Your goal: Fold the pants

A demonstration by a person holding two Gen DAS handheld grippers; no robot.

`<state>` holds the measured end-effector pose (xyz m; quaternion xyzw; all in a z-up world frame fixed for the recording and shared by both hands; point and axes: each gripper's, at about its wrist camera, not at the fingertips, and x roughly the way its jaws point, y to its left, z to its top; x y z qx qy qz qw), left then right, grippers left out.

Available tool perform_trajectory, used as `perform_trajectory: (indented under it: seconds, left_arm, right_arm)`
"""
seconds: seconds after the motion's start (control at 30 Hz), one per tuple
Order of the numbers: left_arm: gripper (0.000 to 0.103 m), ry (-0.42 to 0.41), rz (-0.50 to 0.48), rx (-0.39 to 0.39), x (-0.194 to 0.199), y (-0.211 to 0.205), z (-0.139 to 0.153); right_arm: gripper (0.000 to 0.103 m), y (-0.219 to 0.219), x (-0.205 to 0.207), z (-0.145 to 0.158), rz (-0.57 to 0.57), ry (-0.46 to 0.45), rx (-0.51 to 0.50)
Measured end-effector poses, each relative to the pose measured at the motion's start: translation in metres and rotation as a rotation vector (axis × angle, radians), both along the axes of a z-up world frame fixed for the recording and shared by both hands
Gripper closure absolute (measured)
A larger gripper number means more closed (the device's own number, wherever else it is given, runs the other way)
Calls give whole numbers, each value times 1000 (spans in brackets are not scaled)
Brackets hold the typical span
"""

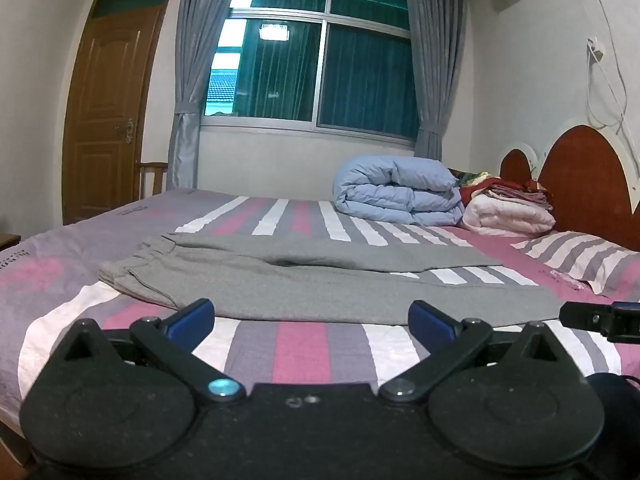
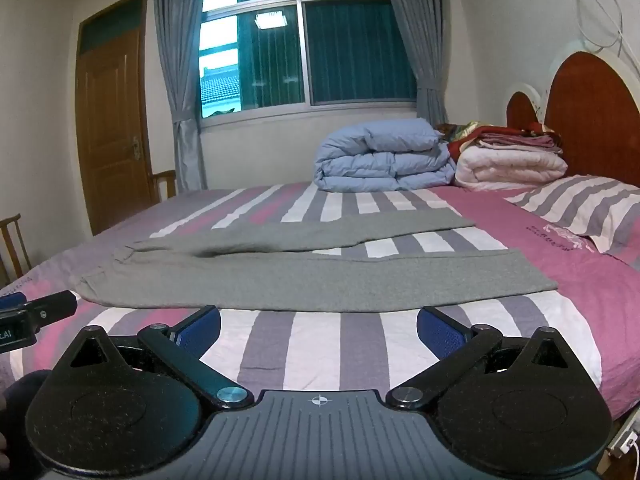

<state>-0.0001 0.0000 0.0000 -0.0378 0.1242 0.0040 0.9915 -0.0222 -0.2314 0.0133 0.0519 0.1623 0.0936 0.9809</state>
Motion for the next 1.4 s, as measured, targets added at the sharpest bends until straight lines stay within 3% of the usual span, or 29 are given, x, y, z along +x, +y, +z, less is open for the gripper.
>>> perform_trajectory:
  seconds: [1.4]
  left_arm:
    - [6,-3,2,-1,-3,0,2]
  right_arm:
    - [0,1,0,0,2,2,-6]
